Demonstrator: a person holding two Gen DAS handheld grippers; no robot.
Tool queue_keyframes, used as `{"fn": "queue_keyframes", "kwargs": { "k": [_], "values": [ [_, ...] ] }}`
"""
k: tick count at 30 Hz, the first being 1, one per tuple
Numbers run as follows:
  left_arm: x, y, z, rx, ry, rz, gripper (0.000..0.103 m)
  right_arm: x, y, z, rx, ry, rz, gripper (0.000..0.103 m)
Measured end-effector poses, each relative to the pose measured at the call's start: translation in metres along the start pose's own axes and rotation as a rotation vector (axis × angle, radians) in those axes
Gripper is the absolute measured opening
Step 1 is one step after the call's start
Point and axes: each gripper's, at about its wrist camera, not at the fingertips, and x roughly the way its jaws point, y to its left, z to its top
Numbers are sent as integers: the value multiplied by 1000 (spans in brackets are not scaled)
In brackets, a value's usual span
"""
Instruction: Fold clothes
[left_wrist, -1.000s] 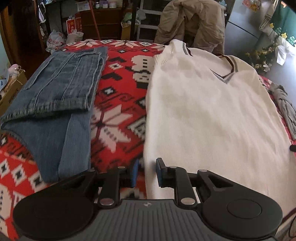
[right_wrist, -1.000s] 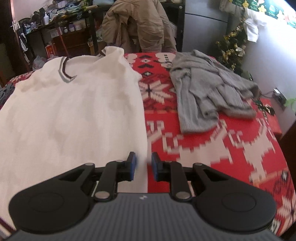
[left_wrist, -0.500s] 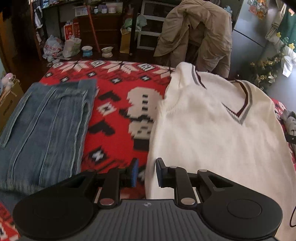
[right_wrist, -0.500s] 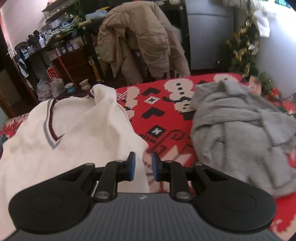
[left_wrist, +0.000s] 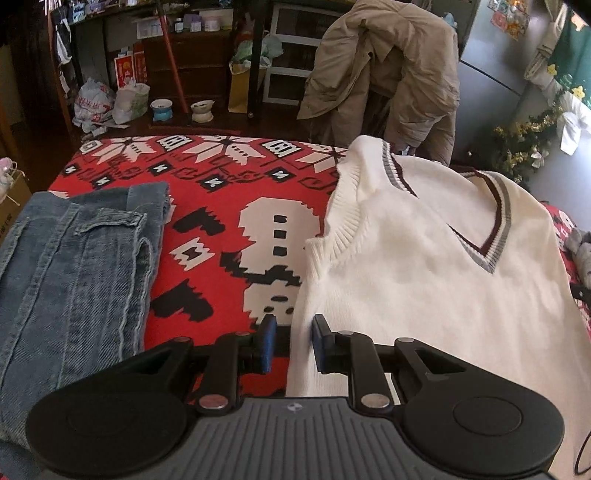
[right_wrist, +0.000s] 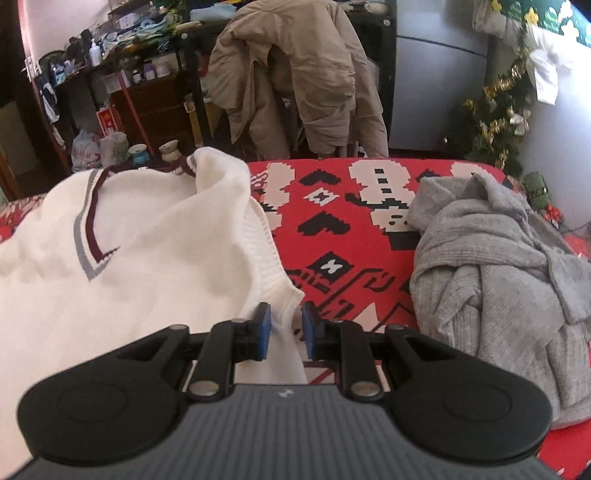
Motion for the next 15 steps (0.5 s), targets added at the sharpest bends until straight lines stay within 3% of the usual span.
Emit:
{"fn": "queue_keyframes", "kwargs": {
  "k": [4,5,6,10,15],
  "values": [
    [8,-2,9,-1,-30,-51,20,-2,1,1,-19,-13,-14,6],
    [11,-4,11,4,-31,-62,10,-3,0,0,-20,-23,-34,6],
    [13,-6,12,10,-35,-56,5,-5,-3,0,-12,-30,-46,6],
    [9,-12,12,56,-66,26,4,-7,-16,-1,37,-43,-70,5],
    [12,-4,6,26,-62,38,5,-10,-13,-2,-15,-76,-102,3]
  ]
}}
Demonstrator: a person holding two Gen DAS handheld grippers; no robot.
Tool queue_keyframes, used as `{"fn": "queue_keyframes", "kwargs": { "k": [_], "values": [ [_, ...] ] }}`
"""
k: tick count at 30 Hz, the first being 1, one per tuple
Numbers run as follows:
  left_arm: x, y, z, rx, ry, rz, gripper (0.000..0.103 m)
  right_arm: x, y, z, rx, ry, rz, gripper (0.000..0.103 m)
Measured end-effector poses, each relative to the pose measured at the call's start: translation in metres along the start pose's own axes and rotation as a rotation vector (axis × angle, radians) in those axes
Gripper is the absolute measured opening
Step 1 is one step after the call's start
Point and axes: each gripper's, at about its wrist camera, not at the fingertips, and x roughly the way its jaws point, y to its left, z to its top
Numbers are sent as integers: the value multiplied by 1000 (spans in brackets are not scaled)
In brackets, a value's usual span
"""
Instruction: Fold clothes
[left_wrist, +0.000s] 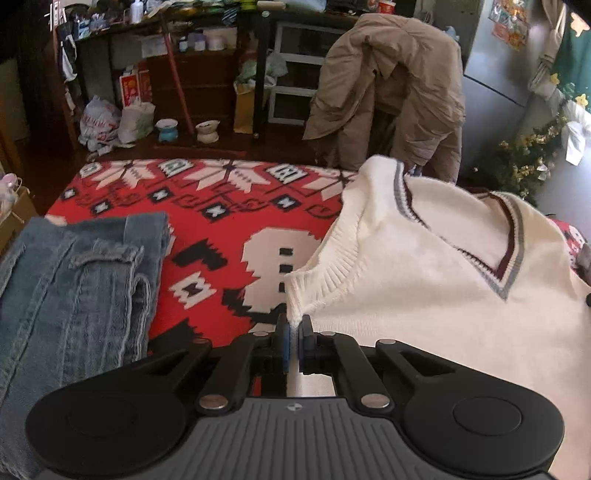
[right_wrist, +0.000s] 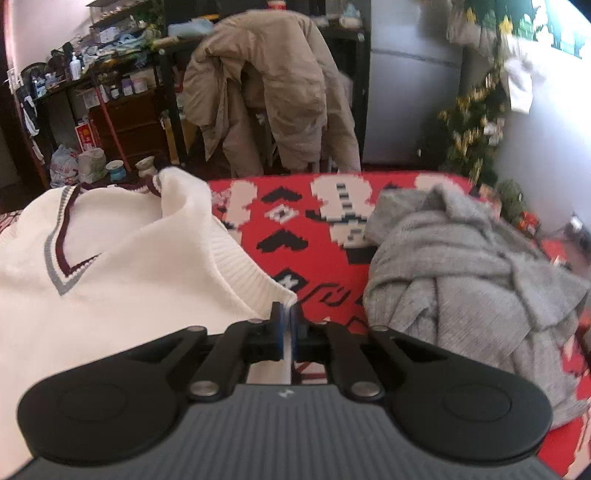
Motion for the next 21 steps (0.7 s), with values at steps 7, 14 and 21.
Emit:
{"fn": "queue_keyframes", "kwargs": {
  "k": [7,14,21],
  "values": [
    [-8,-3,2,81,-27,41,26,2,-5,0,-2,6,-33,8],
    [-53,2,-5,34,-48,20,30,-42,-23,0,44,-5,2,16],
    [-92,-32,-54,14,31,-156,27,-96,-10,-45,54,72,106,16]
  ]
}}
